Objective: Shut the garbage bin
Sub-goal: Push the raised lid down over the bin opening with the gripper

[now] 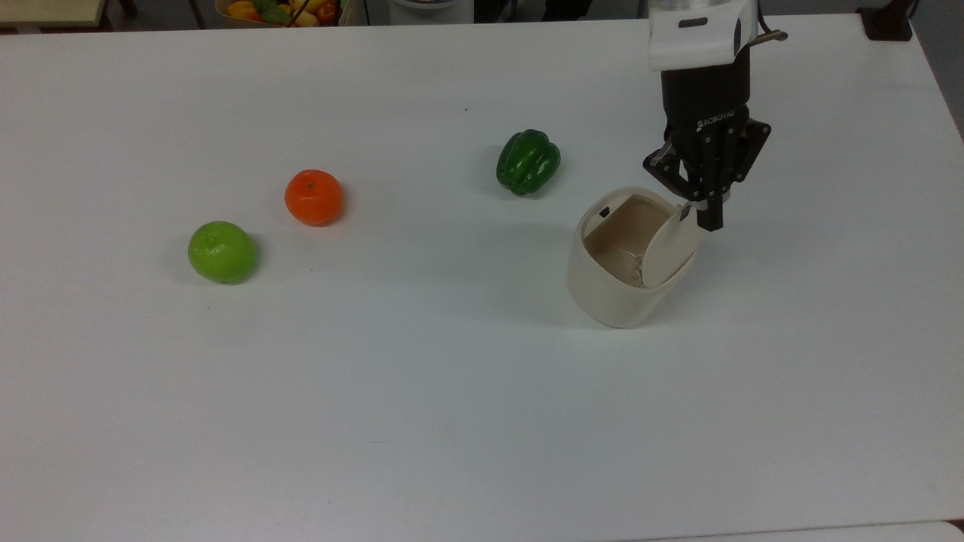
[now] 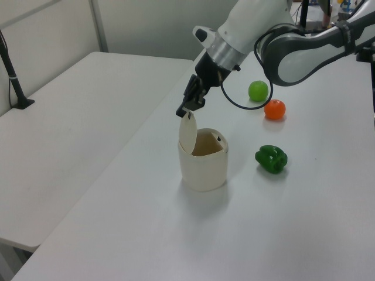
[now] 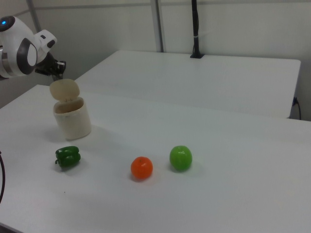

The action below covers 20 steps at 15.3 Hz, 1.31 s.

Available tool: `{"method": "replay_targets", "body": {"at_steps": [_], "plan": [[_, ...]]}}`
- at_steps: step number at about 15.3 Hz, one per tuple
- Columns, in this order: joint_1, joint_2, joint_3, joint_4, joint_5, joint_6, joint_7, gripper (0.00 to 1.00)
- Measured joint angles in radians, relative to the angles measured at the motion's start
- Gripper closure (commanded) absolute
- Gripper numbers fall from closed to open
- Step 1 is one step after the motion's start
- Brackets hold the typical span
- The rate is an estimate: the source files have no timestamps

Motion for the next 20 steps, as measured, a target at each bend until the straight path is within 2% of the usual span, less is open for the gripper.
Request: {"method": "replay_targets", "body": {"at_steps": [11,20], "plan": [[-0.009,-0.007,0.0,0.005,0.0,-0.19,-0.121,1.0],[-0.044,-0.005,-0.012,-0.011,0.0,-0.281,-0.186,1.0]]}}
